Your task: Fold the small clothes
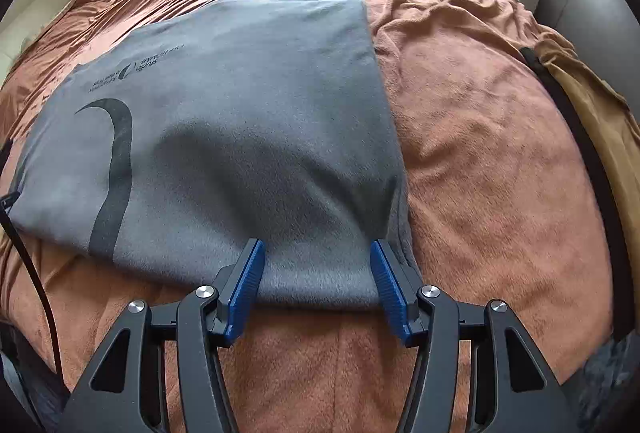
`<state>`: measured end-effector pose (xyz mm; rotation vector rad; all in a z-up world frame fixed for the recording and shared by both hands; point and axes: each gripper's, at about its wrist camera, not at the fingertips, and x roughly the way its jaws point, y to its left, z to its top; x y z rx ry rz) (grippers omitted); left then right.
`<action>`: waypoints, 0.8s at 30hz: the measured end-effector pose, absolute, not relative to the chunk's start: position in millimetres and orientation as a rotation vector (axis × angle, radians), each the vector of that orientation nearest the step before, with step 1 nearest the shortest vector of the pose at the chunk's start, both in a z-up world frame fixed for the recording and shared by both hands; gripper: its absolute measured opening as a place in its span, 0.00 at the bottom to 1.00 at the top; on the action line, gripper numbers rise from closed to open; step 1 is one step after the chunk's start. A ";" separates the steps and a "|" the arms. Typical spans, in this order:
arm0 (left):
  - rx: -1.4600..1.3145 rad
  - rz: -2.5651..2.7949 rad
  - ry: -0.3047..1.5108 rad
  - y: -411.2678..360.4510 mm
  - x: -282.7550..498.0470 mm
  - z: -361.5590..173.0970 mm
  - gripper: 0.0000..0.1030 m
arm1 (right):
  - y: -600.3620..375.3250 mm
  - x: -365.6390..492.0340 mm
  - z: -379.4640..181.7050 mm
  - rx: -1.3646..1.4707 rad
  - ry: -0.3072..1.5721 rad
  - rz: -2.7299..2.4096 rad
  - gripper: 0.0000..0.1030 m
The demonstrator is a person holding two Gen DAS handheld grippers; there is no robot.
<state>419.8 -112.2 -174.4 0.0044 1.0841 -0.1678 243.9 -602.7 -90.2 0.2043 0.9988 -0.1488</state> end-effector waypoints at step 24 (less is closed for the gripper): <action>-0.180 -0.200 0.938 -81.2 274.3 -99.7 0.46 | -538.0 86.2 -7.4 0.375 0.801 -0.020 0.52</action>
